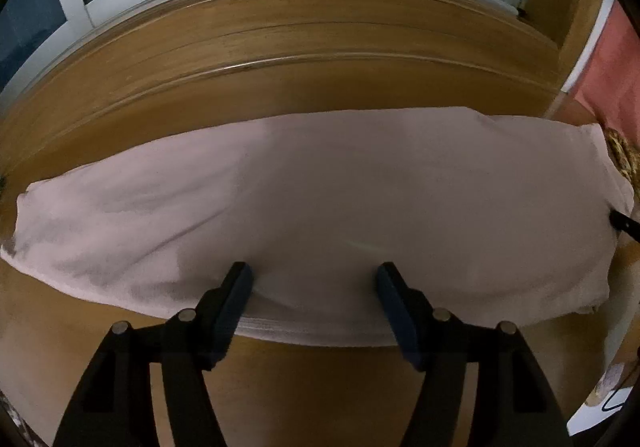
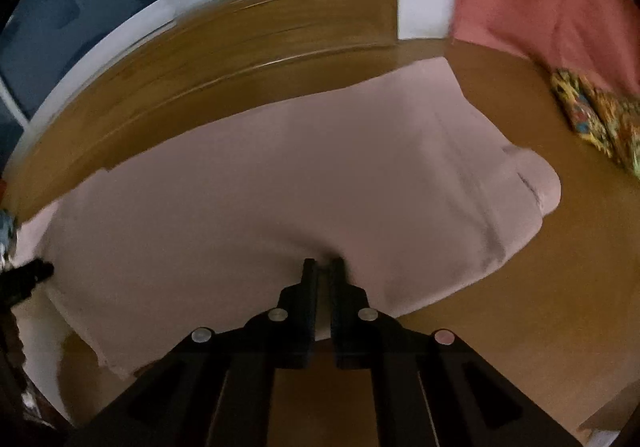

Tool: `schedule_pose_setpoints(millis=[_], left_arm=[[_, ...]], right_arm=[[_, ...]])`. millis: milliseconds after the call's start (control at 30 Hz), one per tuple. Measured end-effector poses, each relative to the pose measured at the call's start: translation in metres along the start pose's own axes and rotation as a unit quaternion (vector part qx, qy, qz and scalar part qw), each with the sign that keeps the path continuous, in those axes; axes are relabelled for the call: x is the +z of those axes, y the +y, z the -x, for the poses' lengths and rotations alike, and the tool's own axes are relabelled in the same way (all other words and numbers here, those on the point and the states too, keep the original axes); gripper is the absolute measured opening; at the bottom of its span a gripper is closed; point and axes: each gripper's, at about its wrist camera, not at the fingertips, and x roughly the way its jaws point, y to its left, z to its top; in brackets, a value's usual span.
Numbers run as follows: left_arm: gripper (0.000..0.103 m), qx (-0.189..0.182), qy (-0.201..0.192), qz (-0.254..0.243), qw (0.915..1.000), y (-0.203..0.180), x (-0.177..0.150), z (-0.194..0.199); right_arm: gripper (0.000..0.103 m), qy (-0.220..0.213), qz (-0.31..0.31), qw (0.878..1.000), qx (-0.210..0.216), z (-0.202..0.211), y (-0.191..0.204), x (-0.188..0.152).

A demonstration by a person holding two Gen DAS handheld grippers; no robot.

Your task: Fold clothes

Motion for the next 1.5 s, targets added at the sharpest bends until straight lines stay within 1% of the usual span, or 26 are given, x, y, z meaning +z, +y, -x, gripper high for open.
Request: schedule_pose_setpoints(millis=[133, 233, 333, 433, 467, 500, 567, 633, 733, 800, 833, 867, 900, 933, 967, 1000, 1033, 1067, 1100, 1133, 1233, 1300, 1367, 1400, 1433, 1500], left_arm=[[0.064, -0.006, -0.011, -0.012, 0.9999, 0.005, -0.004, 0.0], [0.066, -0.011, -0.018, -0.02, 0.9996, 0.008, -0.007, 0.0], [0.066, -0.013, -0.016, -0.017, 0.9996, 0.009, -0.008, 0.003], [0.066, -0.018, -0.018, -0.011, 0.9996, 0.002, -0.006, 0.016], [0.066, -0.026, -0.022, -0.007, 0.9994, 0.0, -0.004, 0.018], [0.066, -0.035, -0.025, -0.003, 0.9991, -0.002, -0.001, 0.021], [0.066, -0.055, -0.027, 0.007, 0.9981, -0.007, 0.008, 0.023], [0.066, -0.063, -0.03, 0.019, 0.9974, -0.013, 0.019, 0.019], [0.066, -0.056, -0.032, 0.04, 0.9971, -0.024, 0.038, 0.004], [0.066, -0.053, -0.025, 0.055, 0.9968, -0.032, 0.045, -0.01], [0.066, -0.044, -0.019, 0.062, 0.9969, -0.035, 0.046, -0.016], [0.065, -0.026, -0.013, 0.068, 0.9972, -0.038, 0.047, -0.024], [0.066, -0.001, -0.018, 0.066, 0.9976, -0.041, 0.047, -0.026], [0.067, 0.024, -0.021, 0.065, 0.9974, -0.044, 0.048, -0.028], [0.071, 0.048, -0.019, 0.065, 0.9965, -0.045, 0.047, -0.03], [0.072, 0.053, -0.019, 0.076, 0.9955, -0.044, 0.046, -0.031], [0.074, 0.054, -0.018, 0.085, 0.9947, -0.041, 0.045, -0.031], [0.075, 0.058, -0.017, 0.092, 0.9939, -0.04, 0.044, -0.031], [0.076, 0.063, -0.017, 0.095, 0.9933, -0.039, 0.043, -0.031], [0.077, 0.067, -0.018, 0.099, 0.9927, -0.039, 0.041, -0.03], [0.08, 0.076, -0.018, 0.114, 0.9904, -0.04, 0.038, -0.032], [0.081, 0.084, -0.015, 0.122, 0.9889, -0.042, 0.042, -0.036], [0.079, 0.086, -0.006, 0.133, 0.9873, -0.043, 0.044, -0.037], [0.078, 0.086, -0.003, 0.137, 0.9869, -0.044, 0.045, -0.036], [0.075, 0.084, -0.003, 0.139, 0.9867, -0.048, 0.047, -0.035], [0.075, 0.067, -0.015, 0.138, 0.9881, -0.056, 0.049, -0.027]], right_arm=[[0.004, 0.008, 0.029, 0.999, -0.034, -0.002, 0.014, 0.003], [0.006, 0.005, 0.041, 0.998, -0.051, 0.001, 0.015, -0.002], [0.007, 0.012, 0.04, 0.998, -0.052, -0.002, 0.02, 0.002], [0.011, 0.013, 0.031, 0.999, -0.04, 0.005, 0.023, 0.008], [0.016, 0.006, 0.034, 0.999, -0.031, 0.009, 0.025, 0.012], [0.021, -0.004, 0.045, 0.999, -0.013, 0.015, 0.029, 0.017], [0.048, -0.018, 0.076, 0.997, 0.029, 0.022, 0.038, 0.03], [0.049, -0.021, 0.113, 0.991, 0.068, 0.021, 0.049, 0.044], [0.049, -0.001, 0.166, 0.977, 0.132, 0.0, 0.067, 0.066], [0.049, 0.022, 0.202, 0.964, 0.174, -0.023, 0.083, 0.077], [0.049, 0.033, 0.219, 0.956, 0.19, -0.036, 0.091, 0.082], [0.048, 0.041, 0.235, 0.952, 0.192, -0.049, 0.097, 0.085], [0.047, 0.046, 0.251, 0.947, 0.194, -0.061, 0.101, 0.088], [0.041, 0.038, 0.268, 0.944, 0.188, -0.067, 0.1, 0.09], [0.034, 0.028, 0.282, 0.942, 0.178, -0.073, 0.096, 0.093], [0.034, 0.017, 0.284, 0.947, 0.15, -0.075, 0.082, 0.099], [0.027, 0.007, 0.281, 0.951, 0.128, -0.078, 0.066, 0.106], [0.011, 0.003, 0.256, 0.958, 0.128, -0.08, 0.043, 0.115], [0.007, -0.002, 0.231, 0.964, 0.128, -0.082, 0.019, 0.124], [0.0, -0.005, 0.207, 0.97, 0.127, -0.084, -0.004, 0.132], [0.0, -0.015, 0.13, 0.984, 0.119, -0.086, -0.07, 0.154], [0.0, -0.018, 0.11, 0.991, 0.07, -0.085, -0.094, 0.162], [0.0, -0.019, 0.093, 0.992, 0.086, -0.075, -0.114, 0.166], [0.002, -0.025, 0.097, 0.989, 0.106, -0.065, -0.118, 0.165], [0.002, -0.032, 0.11, 0.987, 0.114, -0.057, -0.117, 0.163], [0.004, -0.042, 0.147, 0.978, 0.144, -0.039, -0.113, 0.158]])
